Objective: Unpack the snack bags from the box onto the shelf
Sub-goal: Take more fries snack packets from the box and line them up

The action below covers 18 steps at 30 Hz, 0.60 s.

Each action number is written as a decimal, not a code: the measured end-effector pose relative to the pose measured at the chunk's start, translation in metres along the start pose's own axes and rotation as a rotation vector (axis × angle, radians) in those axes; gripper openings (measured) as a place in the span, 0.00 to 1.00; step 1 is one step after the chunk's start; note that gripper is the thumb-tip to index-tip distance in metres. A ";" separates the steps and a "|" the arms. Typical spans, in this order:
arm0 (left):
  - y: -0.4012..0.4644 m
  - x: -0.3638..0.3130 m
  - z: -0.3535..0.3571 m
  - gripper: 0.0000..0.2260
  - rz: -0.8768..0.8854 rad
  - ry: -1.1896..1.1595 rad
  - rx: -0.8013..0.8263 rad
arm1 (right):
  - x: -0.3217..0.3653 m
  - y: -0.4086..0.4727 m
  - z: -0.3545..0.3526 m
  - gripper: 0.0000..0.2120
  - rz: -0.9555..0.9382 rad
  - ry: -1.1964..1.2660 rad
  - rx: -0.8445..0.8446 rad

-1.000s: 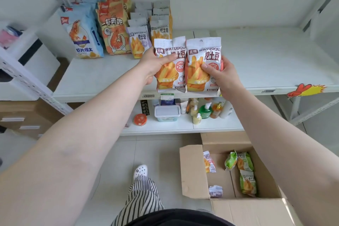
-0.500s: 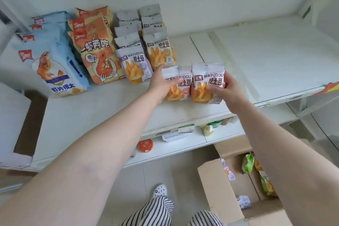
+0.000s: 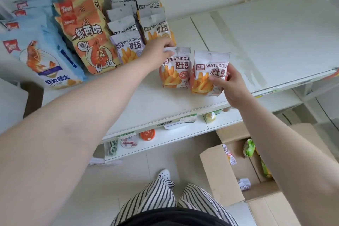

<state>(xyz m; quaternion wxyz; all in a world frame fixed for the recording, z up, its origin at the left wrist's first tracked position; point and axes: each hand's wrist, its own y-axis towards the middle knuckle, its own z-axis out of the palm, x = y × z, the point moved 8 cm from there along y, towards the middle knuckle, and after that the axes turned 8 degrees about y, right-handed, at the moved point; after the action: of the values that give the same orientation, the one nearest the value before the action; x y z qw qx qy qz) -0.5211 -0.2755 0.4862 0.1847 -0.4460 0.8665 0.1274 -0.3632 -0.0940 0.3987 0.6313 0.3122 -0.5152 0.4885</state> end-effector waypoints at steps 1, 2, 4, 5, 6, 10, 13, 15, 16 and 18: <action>0.004 0.001 -0.003 0.11 -0.013 0.017 -0.002 | 0.000 -0.005 0.003 0.27 0.005 0.018 0.027; 0.007 0.002 -0.005 0.10 -0.024 0.034 0.000 | -0.002 -0.008 0.008 0.26 0.015 0.020 0.066; 0.012 0.003 -0.008 0.09 -0.049 0.063 0.014 | -0.010 -0.010 0.022 0.26 0.047 -0.044 0.144; 0.015 0.004 -0.007 0.09 -0.059 0.072 0.034 | -0.013 -0.009 0.030 0.27 0.059 -0.079 0.168; 0.017 0.005 -0.005 0.09 -0.061 0.083 0.068 | -0.017 -0.006 0.037 0.27 0.069 -0.099 0.177; 0.018 0.005 0.006 0.16 -0.051 0.078 0.270 | -0.026 0.005 0.054 0.23 0.076 -0.130 0.140; 0.012 0.003 0.006 0.27 -0.043 0.105 0.364 | -0.033 0.008 0.057 0.25 0.078 -0.103 0.116; 0.008 0.002 0.008 0.31 -0.021 0.092 0.400 | -0.039 0.009 0.060 0.26 0.086 -0.067 0.103; 0.005 0.000 0.010 0.31 -0.008 0.072 0.406 | -0.041 0.009 0.063 0.26 0.094 -0.052 0.100; 0.002 -0.003 0.010 0.31 0.031 0.034 0.396 | -0.046 0.009 0.069 0.25 0.101 -0.039 0.097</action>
<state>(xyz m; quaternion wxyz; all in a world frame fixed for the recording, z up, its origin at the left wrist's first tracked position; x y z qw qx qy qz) -0.5191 -0.2688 0.4784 0.2522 -0.3896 0.8844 -0.0501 -0.3950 -0.1664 0.3731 0.5799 0.3256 -0.5182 0.5377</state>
